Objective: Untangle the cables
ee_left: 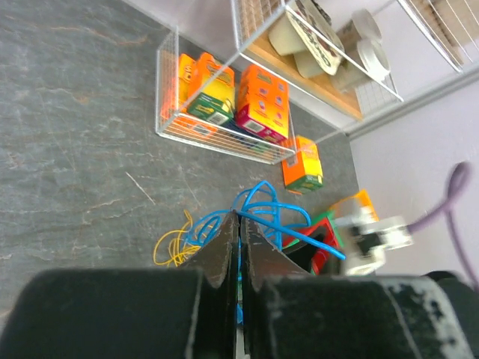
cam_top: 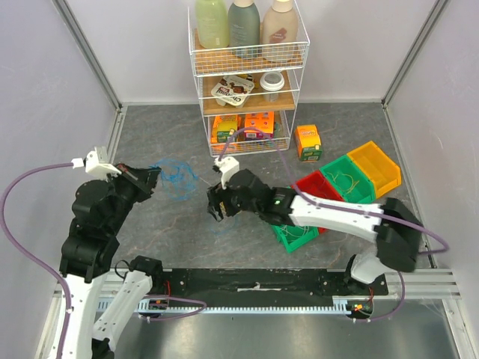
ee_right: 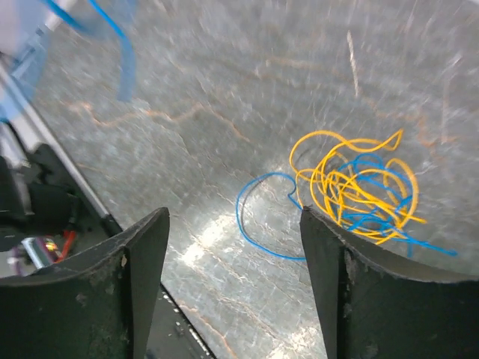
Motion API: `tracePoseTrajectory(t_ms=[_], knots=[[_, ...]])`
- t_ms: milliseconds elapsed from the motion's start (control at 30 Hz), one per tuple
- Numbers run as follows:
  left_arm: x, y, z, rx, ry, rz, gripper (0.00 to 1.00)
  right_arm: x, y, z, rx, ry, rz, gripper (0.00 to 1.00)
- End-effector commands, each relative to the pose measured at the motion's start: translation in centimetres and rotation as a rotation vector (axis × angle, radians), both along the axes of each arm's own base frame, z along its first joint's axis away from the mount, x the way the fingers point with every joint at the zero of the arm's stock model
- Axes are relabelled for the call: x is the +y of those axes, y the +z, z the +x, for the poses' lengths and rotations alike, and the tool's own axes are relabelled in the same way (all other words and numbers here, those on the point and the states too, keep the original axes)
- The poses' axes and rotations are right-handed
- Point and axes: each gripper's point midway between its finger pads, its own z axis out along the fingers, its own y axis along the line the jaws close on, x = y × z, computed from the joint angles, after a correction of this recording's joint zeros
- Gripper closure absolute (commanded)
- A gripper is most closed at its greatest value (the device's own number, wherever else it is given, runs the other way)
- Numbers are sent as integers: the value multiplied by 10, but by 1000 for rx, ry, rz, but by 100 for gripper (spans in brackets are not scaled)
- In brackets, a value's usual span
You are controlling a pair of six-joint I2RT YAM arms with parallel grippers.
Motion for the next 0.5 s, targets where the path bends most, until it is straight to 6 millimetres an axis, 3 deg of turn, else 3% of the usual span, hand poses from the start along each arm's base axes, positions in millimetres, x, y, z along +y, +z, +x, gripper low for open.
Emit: tracePoseTrajectory(t_ms=[0, 133, 267, 467], knots=[[-28, 8, -16, -60, -199, 35, 98, -31, 80, 7, -98, -58, 138, 19], [-45, 13, -26, -125, -317, 27, 98, -49, 108, 0, -111, -39, 228, 17], [-53, 9, -33, -124, -368, 9, 98, -42, 138, -24, -136, 87, 395, 20], [-60, 4, -37, -113, -414, -14, 98, -37, 147, -35, -109, 118, 506, 36]])
